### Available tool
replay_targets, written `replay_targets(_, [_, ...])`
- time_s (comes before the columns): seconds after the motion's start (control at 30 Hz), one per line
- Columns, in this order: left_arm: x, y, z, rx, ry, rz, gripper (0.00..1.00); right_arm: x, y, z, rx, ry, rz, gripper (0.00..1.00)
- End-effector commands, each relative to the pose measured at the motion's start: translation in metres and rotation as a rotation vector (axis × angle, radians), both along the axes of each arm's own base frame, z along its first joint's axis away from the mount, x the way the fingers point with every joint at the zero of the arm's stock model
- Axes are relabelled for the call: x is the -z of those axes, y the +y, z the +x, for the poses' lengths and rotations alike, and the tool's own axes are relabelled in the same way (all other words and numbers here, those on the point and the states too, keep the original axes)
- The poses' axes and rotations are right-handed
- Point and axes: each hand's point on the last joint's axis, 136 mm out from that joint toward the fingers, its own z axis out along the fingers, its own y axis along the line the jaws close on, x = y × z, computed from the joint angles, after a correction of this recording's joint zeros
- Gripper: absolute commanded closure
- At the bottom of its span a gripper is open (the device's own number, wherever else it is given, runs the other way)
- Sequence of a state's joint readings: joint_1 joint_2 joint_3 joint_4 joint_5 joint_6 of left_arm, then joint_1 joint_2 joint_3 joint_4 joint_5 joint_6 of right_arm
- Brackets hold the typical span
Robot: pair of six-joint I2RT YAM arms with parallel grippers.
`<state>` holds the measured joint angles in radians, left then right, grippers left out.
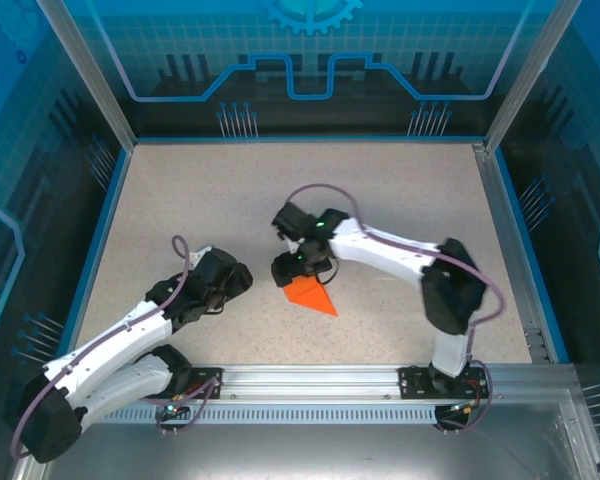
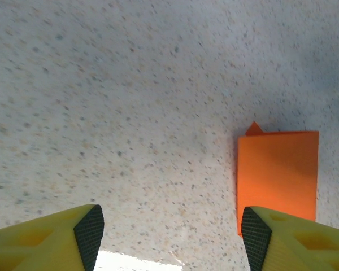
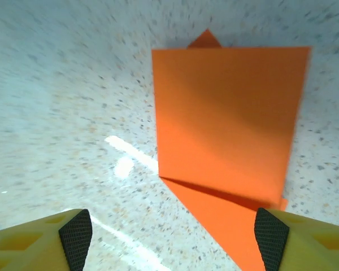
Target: Fold a paper plane with a square sheet of paper (pick it up from the middle)
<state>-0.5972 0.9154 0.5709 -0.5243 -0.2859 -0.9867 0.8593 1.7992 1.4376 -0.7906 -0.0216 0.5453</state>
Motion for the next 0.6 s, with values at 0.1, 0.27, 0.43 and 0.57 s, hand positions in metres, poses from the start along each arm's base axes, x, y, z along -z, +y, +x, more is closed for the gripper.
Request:
replay_targets(0.1, [0.011,-0.056,0.008,0.17,0.079,-0.18,0.3,0.003,-0.03,0.02,0.081,0.13,0.334,0.28])
replay_targets(0.27, [0.023,-0.079,0.017,0.207,0.148,-0.218,0.31,0.019,-0.033,0.034,0.074,0.201,0.435,0.37])
replay_targets(0.43, [0.032,-0.087,0.021,0.216,0.2,-0.214,0.32,0.04,-0.023,0.047,0.045,0.245,0.441,0.41])
replay_targets(0.57, [0.032,-0.091,0.023,0.227,0.213,-0.215,0.32,0.054,-0.016,0.054,0.03,0.28,0.454,0.46])
